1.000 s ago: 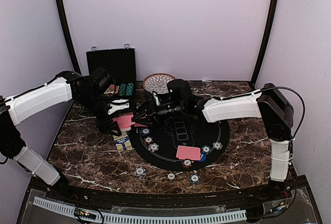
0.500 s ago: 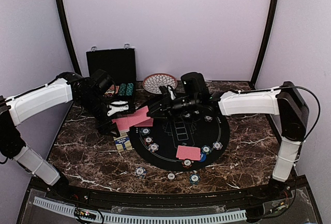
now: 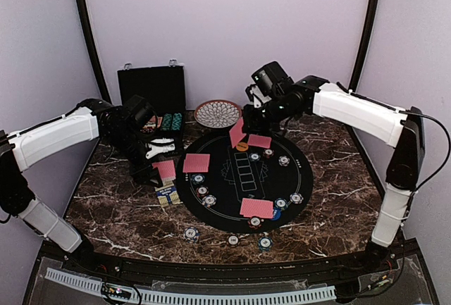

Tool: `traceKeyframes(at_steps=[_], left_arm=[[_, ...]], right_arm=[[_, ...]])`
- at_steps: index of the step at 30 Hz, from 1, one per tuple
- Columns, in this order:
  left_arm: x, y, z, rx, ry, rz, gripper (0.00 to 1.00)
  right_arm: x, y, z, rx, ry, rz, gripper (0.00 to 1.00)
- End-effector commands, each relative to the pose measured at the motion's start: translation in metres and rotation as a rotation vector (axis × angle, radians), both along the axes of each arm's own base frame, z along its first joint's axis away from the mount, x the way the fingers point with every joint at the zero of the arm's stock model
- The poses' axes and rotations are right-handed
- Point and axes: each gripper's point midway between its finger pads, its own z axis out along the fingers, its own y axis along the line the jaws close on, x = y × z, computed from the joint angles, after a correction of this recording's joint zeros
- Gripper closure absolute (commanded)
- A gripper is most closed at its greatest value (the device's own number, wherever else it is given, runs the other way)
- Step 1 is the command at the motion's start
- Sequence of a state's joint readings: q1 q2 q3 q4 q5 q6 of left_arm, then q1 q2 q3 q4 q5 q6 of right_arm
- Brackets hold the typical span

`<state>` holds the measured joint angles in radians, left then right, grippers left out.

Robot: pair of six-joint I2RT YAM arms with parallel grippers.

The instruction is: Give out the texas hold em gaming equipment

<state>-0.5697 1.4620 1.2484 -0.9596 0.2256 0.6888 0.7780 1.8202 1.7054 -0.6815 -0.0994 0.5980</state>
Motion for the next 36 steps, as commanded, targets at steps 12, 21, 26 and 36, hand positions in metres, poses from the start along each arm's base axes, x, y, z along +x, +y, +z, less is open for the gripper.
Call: traceKeyframes(at_steps=[12,21,26,36], left_arm=[[-0.011,0.004,0.01,-0.022,-0.014,-0.013,1.0],[-0.011,0.003,0.011,-0.027,-0.012,-0.018,1.0],[-0.011,0.002,0.011,-0.03,-0.008,-0.017,1.0],[-0.011,0.003,0.011,-0.027,-0.008,-0.017,1.0]], right_arm=[[0.034,-0.047,-0.06,-0.98,-0.275,-0.129,1.0],[0.035,-0.033,-0.093,-1.149,-0.328,-0.094,1.0],[0.035,-0.019,-0.114,-1.117,-0.308,-0.063,1.0],[0.041,0.009,-0.159,-1.047,-0.274,-0.02,1.0]])
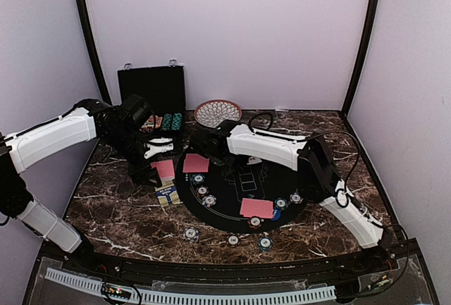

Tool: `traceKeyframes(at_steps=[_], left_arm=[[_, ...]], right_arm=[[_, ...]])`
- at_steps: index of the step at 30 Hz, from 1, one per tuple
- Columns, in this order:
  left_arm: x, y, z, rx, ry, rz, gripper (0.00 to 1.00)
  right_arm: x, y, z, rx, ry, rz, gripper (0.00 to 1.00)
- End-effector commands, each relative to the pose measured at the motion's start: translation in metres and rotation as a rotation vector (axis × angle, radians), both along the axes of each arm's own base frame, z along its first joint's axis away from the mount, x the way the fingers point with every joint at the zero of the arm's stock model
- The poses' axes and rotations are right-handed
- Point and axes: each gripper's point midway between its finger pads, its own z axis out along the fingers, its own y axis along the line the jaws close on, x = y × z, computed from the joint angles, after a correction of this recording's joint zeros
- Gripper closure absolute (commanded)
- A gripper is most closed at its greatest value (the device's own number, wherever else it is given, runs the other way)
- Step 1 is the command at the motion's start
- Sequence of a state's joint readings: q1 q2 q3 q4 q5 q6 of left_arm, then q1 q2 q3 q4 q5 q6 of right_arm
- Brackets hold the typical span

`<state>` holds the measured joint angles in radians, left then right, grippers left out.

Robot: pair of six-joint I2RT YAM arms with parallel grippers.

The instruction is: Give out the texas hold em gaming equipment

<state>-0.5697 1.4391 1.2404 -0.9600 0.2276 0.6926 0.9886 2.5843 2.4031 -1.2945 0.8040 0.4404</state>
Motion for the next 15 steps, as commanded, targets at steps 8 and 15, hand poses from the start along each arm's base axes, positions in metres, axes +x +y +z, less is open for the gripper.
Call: traceKeyframes(at_steps=[8,15], left_arm=[[-0.007,0.001,0.008,-0.018,0.006,-0.013,1.0],[-0.009,0.001,0.008,-0.019,0.009,-0.014,1.0]], right_arm=[[0.01,0.041,-0.023,0.205,0.029,0.025,0.94],[0.016,0.054,-0.029,0.381,0.1,-0.006,0.62]])
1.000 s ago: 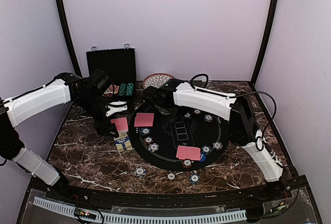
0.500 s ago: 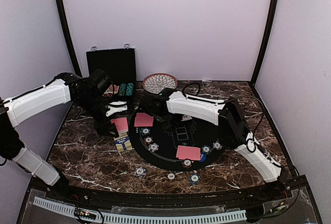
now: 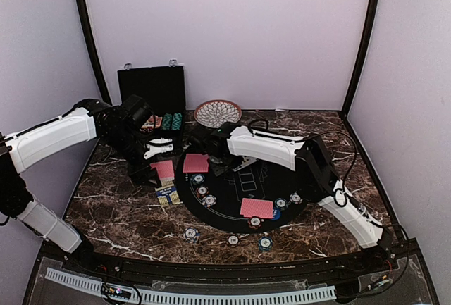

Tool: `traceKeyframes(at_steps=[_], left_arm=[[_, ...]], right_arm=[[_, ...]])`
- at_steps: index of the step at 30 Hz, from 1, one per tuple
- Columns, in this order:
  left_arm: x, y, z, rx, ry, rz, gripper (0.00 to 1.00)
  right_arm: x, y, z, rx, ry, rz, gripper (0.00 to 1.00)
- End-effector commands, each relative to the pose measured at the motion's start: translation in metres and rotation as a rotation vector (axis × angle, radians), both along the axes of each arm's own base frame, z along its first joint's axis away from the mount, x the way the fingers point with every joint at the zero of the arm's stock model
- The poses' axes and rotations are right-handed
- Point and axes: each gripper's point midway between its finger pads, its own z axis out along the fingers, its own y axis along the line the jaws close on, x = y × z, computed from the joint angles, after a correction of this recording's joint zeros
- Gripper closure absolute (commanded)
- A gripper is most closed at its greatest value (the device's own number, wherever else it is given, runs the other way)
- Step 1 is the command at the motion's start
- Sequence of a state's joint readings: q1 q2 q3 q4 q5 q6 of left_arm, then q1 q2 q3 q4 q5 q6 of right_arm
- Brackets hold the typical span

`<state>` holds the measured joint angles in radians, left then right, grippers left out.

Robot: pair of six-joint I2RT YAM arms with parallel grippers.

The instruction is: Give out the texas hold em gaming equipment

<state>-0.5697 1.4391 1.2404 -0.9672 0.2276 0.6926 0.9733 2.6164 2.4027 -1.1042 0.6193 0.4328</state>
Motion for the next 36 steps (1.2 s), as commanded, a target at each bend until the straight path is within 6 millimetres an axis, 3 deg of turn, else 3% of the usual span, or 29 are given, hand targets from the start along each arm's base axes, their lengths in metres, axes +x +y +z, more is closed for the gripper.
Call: traceKeyframes(at_steps=[1,6,8,10,14,18,21,22,29,36], left_arm=[[-0.008,0.0,0.009,-0.023,0.002,-0.014,1.0],[-0.008,0.0,0.009,-0.024,0.005,-0.015,1.0],[-0.009,0.0,0.01,-0.024,0.004,-0.016,1.0],[-0.009,0.001,0.011,-0.023,-0.001,-0.017,1.0],[-0.01,0.001,0.011,-0.026,0.0,-0.017,1.0],[-0.01,0.001,0.012,-0.028,0.0,-0.018,1.0],[-0.01,0.001,0.012,-0.028,-0.002,-0.019,1.0],[-0.01,0.001,0.012,-0.028,-0.002,-0.02,1.0],[-0.009,-0.001,0.012,-0.03,0.004,-0.019,1.0],[-0.01,0.0,0.011,-0.027,0.008,-0.016,1.0]], right_arm=[[0.01,0.013,0.002,0.186,0.051,-0.035,0.58],[0.009,0.027,0.024,0.443,0.138,-0.047,0.49],[0.013,0.026,0.041,0.549,0.152,-0.053,0.48],[0.018,0.019,0.065,0.656,0.153,-0.06,0.47],[0.029,-0.006,0.08,0.786,0.171,-0.091,0.43],[0.031,-0.039,0.071,0.8,0.198,-0.142,0.43],[0.016,-0.052,0.055,0.814,0.238,-0.158,0.45],[0.015,-0.051,0.058,0.834,0.236,-0.152,0.46],[-0.015,-0.058,0.016,0.87,0.326,-0.186,0.62],[-0.017,-0.049,-0.009,0.89,0.36,-0.196,0.72]])
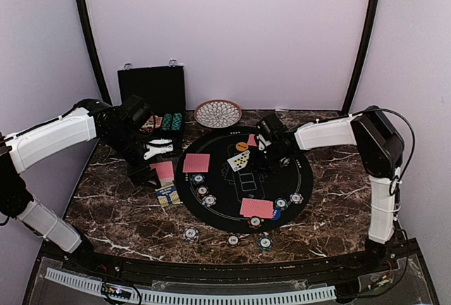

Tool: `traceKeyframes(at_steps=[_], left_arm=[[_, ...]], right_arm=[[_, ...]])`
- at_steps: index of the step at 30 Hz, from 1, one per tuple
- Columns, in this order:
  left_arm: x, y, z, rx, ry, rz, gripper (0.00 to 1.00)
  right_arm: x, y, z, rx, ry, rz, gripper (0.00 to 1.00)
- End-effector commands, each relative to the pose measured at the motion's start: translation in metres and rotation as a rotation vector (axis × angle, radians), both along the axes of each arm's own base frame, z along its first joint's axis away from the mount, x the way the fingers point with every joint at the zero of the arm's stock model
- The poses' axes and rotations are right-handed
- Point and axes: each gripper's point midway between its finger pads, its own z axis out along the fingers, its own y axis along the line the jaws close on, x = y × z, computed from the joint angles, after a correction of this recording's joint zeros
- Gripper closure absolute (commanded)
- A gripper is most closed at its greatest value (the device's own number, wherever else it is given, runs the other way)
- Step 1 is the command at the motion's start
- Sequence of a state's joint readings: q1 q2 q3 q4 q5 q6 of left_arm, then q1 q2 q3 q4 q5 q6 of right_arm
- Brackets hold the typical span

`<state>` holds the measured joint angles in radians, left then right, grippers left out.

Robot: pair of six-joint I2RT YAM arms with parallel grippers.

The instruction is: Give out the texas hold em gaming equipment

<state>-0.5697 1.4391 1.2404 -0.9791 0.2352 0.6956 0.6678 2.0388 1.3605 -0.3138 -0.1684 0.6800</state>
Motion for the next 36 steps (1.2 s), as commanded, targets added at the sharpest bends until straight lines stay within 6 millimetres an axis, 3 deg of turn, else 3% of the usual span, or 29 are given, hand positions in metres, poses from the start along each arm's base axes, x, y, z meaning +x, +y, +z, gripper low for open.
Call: traceKeyframes(at_steps=[1,7,17,20,23,27,28,31,36], left_arm=[[-0.007,0.0,0.012,-0.028,-0.004,-0.012,1.0],[-0.006,0.0,0.011,-0.023,-0.007,-0.01,1.0],[-0.007,0.0,0.011,-0.025,-0.006,-0.014,1.0],[-0.007,0.001,0.011,-0.023,-0.008,-0.013,1.0],[-0.007,0.001,0.011,-0.025,-0.009,-0.014,1.0],[-0.007,0.0,0.012,-0.029,-0.009,-0.013,1.0],[-0.007,0.0,0.012,-0.03,-0.008,-0.013,1.0],[-0.006,-0.001,0.012,-0.033,-0.011,-0.011,1.0],[-0.005,-0.003,0.015,-0.043,-0.019,-0.012,1.0]], right_arm=[[0.005,0.021,-0.004,0.07,-0.011,0.011,0.73],[0.014,0.038,-0.016,0.094,0.01,0.011,0.77],[0.019,0.068,-0.009,0.154,0.015,0.045,0.81],[0.017,0.076,0.007,0.191,0.003,0.067,0.81],[0.017,0.076,0.037,0.228,-0.032,0.073,0.79],[0.01,0.072,0.081,0.295,-0.092,0.068,0.65],[0.007,0.071,0.09,0.315,-0.103,0.067,0.59],[-0.006,0.072,0.117,0.37,-0.165,0.091,0.59],[-0.035,0.095,0.139,0.439,-0.223,0.167,0.59]])
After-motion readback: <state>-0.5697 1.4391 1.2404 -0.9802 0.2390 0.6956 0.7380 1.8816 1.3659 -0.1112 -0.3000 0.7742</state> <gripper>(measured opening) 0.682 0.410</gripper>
